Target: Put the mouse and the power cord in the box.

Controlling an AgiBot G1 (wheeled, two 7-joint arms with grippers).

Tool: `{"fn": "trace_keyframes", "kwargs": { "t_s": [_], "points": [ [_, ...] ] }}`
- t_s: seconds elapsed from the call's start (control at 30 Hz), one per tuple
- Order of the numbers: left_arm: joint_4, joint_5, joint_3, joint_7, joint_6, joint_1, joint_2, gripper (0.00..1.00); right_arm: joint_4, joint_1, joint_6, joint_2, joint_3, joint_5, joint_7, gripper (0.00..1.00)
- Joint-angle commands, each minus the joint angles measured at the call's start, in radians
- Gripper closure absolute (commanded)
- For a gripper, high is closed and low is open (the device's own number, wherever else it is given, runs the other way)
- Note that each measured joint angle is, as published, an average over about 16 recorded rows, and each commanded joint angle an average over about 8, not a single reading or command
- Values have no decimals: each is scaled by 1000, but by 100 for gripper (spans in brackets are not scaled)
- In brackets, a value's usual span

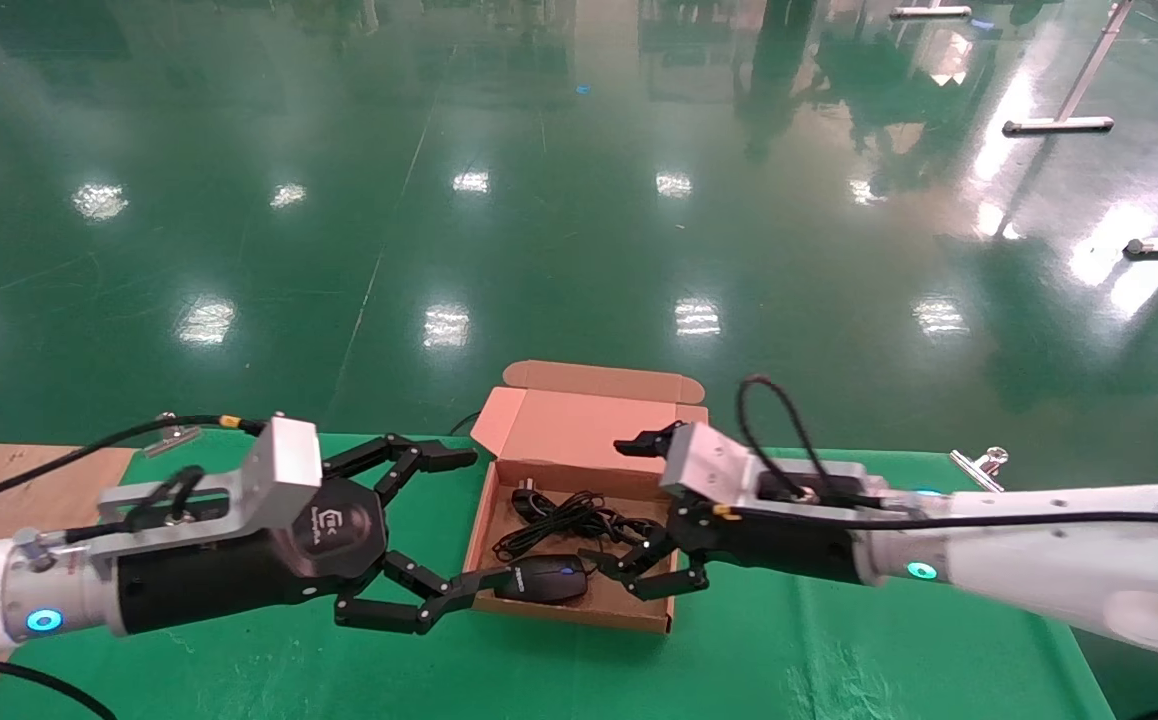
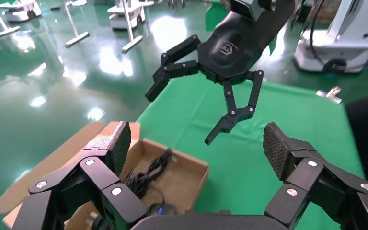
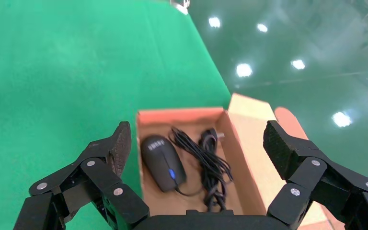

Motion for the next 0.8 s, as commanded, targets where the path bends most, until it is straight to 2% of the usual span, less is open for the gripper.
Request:
{"fn": "trace_keyframes", "kwargs": {
  "t_s": [0.03, 0.8],
  "points": [
    [-39, -2, -25, -30, 6, 15, -15, 0, 30, -16, -24, 25, 22, 25, 23, 0],
    [-482, -24, -314, -369, 78, 188, -184, 0, 373, -205, -301, 313, 278, 312, 286, 0]
  ]
}}
